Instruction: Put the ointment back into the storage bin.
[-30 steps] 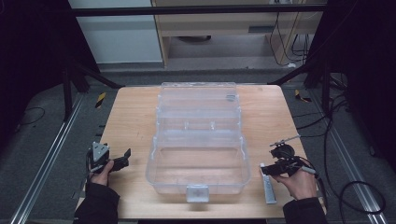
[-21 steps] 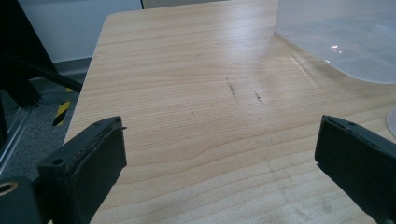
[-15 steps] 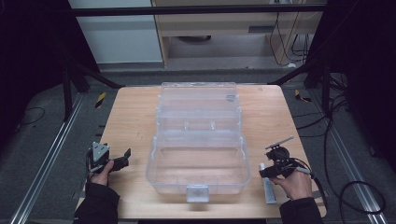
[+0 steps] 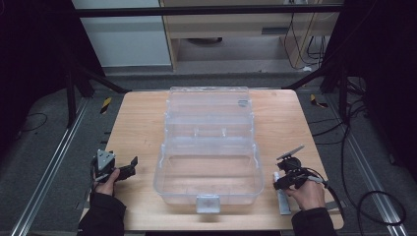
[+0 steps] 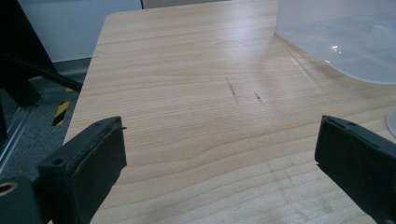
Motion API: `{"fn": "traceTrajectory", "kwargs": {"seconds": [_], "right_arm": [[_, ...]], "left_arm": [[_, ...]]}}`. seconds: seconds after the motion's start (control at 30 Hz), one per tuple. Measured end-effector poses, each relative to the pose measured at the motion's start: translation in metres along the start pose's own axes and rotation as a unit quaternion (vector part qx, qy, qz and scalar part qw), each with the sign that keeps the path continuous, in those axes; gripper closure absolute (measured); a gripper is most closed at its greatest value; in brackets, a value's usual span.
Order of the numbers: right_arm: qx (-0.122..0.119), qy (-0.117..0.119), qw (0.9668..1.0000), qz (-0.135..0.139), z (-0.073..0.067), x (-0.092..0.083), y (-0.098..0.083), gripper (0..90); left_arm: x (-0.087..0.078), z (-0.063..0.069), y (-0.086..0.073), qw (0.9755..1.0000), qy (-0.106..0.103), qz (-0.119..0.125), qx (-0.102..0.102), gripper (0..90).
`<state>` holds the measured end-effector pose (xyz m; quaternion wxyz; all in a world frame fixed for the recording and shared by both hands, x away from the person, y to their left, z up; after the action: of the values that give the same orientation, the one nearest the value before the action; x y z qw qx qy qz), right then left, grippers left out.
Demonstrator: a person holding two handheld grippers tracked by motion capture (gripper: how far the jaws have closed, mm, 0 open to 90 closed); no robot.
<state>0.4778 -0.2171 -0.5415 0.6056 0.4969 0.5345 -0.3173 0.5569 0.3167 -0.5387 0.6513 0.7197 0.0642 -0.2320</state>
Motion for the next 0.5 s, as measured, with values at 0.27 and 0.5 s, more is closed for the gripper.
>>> {"fn": "traceTrajectory", "kwargs": {"seconds": [0.27, 0.5], "right_arm": [[-0.004, -0.004, 0.9999, -0.013, -0.0011, 0.0060, 0.0003, 60.1], [-0.008, -0.007, 0.9997, -0.023, -0.0015, 0.0099, 0.0001, 64.8]], "left_arm": [[0.0000, -0.0001, 0.0000, 1.0000, 0.000, 0.000, 0.000, 1.5], [0.0000, -0.0001, 0.0000, 1.0000, -0.001, 0.000, -0.001, 1.5]]}}
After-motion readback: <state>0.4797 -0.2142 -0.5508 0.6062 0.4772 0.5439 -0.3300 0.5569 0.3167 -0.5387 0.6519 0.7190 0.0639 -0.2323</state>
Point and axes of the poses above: each handheld gripper's, and its own axes: x roughly forward along the jaws, y roughly out of its top, z roughly to its right, the point moved 9 cm from there along x, roughly forward along the jaws
